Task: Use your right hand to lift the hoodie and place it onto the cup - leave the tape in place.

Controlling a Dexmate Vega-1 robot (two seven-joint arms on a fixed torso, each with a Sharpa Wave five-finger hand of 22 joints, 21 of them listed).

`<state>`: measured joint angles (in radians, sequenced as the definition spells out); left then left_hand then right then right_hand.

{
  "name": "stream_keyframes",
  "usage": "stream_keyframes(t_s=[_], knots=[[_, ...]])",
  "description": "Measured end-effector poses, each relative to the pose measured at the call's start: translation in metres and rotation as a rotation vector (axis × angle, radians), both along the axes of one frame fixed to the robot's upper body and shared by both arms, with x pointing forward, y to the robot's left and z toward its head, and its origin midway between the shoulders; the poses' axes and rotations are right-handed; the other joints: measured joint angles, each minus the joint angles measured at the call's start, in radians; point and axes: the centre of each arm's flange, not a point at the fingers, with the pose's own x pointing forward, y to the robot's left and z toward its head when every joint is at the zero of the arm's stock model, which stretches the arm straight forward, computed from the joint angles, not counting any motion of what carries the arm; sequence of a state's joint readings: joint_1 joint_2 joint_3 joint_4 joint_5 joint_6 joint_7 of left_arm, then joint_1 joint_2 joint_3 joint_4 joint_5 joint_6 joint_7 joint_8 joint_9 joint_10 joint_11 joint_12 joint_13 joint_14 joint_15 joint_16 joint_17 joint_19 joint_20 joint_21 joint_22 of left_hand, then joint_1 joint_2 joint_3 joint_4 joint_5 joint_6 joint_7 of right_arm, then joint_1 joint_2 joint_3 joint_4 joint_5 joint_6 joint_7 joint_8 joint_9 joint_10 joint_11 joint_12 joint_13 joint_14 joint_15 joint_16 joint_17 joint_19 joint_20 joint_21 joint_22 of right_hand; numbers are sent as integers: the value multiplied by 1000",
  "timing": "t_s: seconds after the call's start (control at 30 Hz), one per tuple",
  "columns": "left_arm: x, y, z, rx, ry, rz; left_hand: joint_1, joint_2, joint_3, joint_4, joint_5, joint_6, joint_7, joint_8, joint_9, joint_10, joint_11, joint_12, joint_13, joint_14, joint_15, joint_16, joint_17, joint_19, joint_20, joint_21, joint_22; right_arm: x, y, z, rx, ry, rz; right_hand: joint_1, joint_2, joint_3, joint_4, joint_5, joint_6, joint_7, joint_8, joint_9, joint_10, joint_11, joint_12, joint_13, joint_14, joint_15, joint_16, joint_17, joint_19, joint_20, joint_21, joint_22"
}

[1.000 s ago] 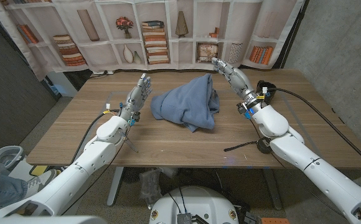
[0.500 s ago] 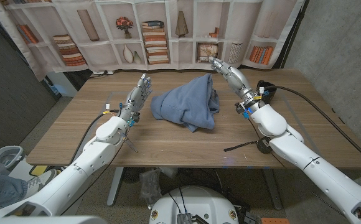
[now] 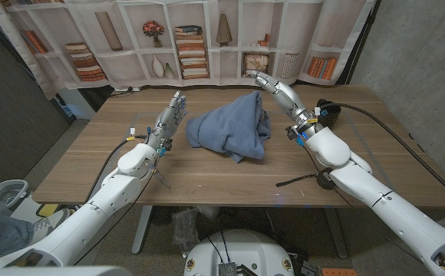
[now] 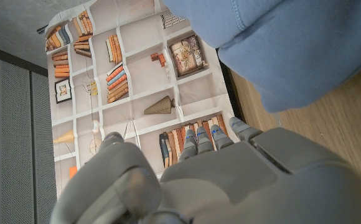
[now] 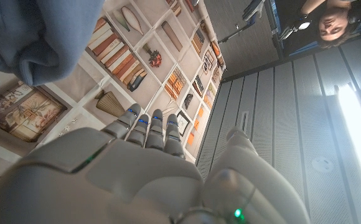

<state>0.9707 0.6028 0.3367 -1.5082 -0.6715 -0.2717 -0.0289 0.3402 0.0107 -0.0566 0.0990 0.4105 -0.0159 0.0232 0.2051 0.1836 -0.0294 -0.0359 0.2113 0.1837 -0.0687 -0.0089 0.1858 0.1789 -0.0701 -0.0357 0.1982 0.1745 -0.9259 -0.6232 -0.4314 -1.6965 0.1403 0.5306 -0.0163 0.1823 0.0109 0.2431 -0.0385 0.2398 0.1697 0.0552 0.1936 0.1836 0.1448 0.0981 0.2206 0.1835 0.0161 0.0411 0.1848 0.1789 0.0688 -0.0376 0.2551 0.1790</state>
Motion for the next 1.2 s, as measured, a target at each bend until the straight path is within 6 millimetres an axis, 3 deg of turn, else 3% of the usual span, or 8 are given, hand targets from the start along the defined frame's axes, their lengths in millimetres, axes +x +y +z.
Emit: stream_keyframes(t_s=[0.33,0.5,0.6,0.77,1.2], knots=[[-1,-2,-1,2,1,-4,0,0,-4,-4,0,0,0,0,0,0,0,0,0,0,0,0,0,0,0,0,0,-2,6,0,-32,-28,-17,0,0,-4,-4,0,0,0,0,0,-4,-4,0,0,13,-2,0,0,7,4,0,0],[-1,-3,-3,2,3,-3,0,0,-7,-1,0,5,-6,0,0,0,0,0,0,0,0,0,0,0,0,0,0,-3,9,0,-51,-47,-32,0,0,-4,-4,0,-29,-47,-4,0,-23,-23,-12,0,33,12,4,0,24,17,-7,0],[-1,-3,-4,2,4,-4,0,0,-7,-1,0,5,-6,0,0,0,0,0,0,0,0,0,0,0,0,0,0,-3,11,0,-58,-55,-35,0,0,-6,-6,0,-47,-65,-6,0,-34,-34,-12,0,37,35,4,0,23,38,-11,0],[-1,-4,-5,2,6,-5,0,0,-7,-1,0,5,-6,0,0,0,0,0,0,0,0,0,0,0,0,0,0,-4,13,1,-76,-71,-45,12,-4,-3,-11,0,-68,-86,-13,0,-47,-42,-18,0,32,50,4,0,21,51,-15,0],[-2,-7,-7,2,9,-9,4,4,-7,-1,0,5,-5,0,0,0,0,-4,0,0,0,0,0,0,0,0,0,-7,17,4,-121,-109,-81,38,-17,-6,-36,5,-90,-85,-13,0,-69,-42,-23,0,12,70,-4,0,0,72,-31,0]])
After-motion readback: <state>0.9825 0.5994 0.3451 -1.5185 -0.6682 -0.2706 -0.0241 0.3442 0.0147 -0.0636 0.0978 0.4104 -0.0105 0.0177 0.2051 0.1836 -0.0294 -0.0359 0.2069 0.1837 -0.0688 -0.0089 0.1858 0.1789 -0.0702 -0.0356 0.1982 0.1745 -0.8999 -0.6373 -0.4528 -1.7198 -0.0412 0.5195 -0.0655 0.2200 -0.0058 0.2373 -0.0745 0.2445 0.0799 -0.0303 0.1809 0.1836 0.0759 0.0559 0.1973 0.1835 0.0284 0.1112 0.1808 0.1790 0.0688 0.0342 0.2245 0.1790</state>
